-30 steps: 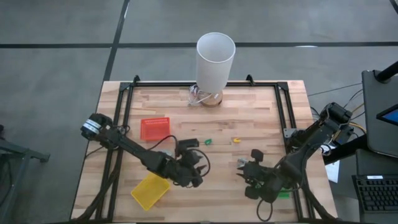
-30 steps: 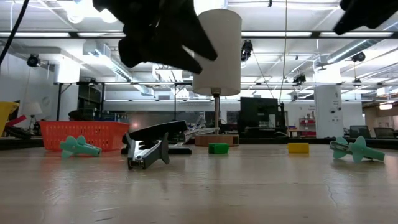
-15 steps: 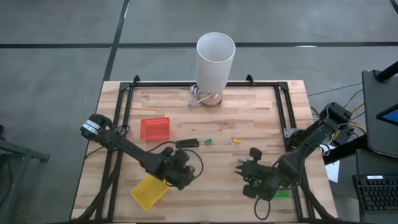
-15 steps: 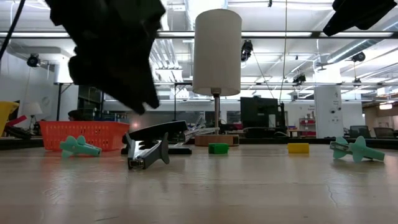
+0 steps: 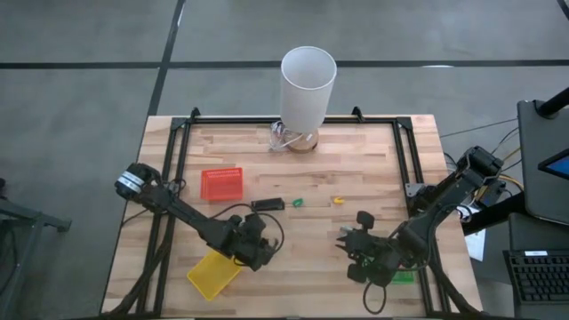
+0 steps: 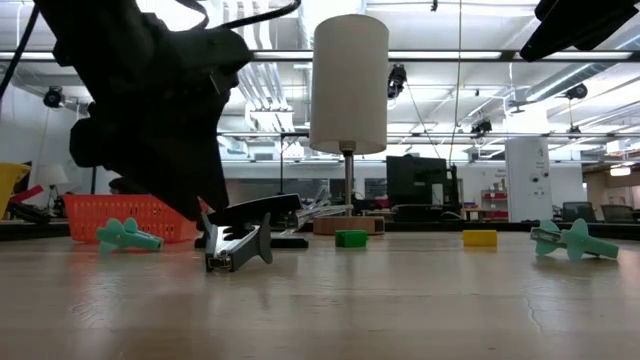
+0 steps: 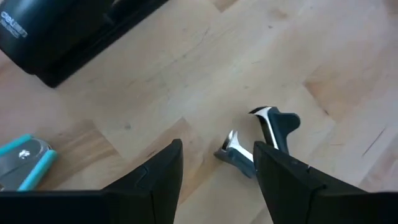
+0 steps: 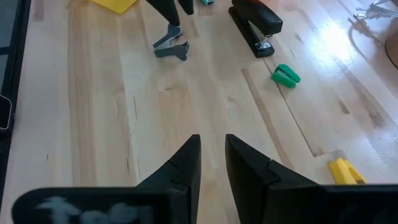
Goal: Pick and place Stapler, Stapler remover, tape
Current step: Put the black staple remover into the orange bin
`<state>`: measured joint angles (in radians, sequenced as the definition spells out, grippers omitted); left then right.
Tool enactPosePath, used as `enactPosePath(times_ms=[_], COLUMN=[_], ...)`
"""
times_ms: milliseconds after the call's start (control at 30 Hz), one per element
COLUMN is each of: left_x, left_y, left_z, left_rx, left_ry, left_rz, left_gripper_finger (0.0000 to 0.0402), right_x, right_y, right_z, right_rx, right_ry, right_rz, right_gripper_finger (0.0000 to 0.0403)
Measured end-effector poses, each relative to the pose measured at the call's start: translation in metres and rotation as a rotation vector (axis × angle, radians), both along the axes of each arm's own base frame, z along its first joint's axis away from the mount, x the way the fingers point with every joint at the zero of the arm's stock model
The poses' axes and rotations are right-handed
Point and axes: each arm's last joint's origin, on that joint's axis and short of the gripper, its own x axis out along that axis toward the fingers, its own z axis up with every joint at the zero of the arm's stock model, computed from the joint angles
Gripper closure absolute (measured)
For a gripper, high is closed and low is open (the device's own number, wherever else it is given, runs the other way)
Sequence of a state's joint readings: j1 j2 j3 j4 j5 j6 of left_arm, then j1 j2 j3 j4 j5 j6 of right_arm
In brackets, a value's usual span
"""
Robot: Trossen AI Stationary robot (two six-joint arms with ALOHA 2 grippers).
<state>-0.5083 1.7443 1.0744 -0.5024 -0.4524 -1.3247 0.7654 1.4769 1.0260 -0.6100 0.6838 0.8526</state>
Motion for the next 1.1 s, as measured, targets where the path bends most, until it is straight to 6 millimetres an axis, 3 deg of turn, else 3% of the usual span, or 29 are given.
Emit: enactPosePath(times_ms=[300, 500, 1100], left_x=[0.001, -0.003, -0.002], left_y=[-0.004, -0.002, 0.001], left_z=[-0.001, -0.015, -0.018], left_rx=[-0.073, -0.097, -0.053], left_ry=[-0.002, -0.033, -0.055], left_rz=[-0.027, -0.041, -0.073], left_gripper_finger=[0.0205, 0.0208, 0.0279], right_x=[0.0, 0.0, 0.0], right_y=[0.0, 0.0, 0.0], right_z=[-0.001, -0.001, -0.001], right_rx=[-0.001, 0.0, 0.001], right_ry=[0.001, 0.0, -0.001], right_rz=[0.0, 0.0, 0.0], right_gripper_finger=[0.0346, 0.0341, 0.0349])
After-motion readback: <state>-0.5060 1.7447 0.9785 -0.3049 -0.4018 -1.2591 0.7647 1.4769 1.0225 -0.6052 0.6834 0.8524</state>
